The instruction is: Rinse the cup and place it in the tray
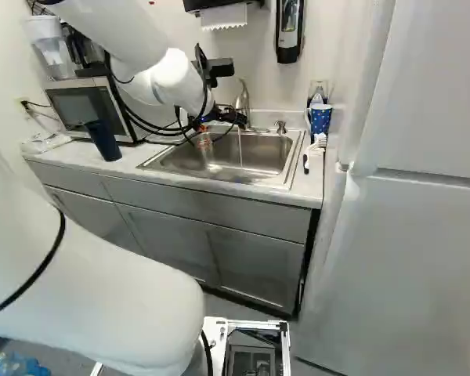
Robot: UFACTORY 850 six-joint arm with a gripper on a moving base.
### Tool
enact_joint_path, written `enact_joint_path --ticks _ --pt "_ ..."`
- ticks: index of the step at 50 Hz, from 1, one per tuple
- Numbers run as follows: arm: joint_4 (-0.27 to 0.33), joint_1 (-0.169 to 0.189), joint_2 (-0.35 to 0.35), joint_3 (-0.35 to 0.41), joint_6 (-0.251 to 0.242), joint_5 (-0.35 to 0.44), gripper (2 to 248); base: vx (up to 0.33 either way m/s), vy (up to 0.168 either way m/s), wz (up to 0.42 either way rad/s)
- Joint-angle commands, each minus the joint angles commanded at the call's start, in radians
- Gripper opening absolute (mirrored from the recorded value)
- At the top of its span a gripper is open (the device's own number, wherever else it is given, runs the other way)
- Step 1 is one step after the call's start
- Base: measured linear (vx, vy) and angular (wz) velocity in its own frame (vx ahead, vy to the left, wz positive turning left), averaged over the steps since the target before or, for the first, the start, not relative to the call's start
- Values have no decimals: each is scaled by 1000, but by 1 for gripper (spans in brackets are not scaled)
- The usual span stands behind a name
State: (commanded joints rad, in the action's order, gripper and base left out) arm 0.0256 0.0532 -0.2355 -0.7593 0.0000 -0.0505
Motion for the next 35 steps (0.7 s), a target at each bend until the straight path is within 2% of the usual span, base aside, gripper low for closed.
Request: enact_joint_path --ticks 35 --pt "0 -123 19 -17 0 0 247 0 0 0"
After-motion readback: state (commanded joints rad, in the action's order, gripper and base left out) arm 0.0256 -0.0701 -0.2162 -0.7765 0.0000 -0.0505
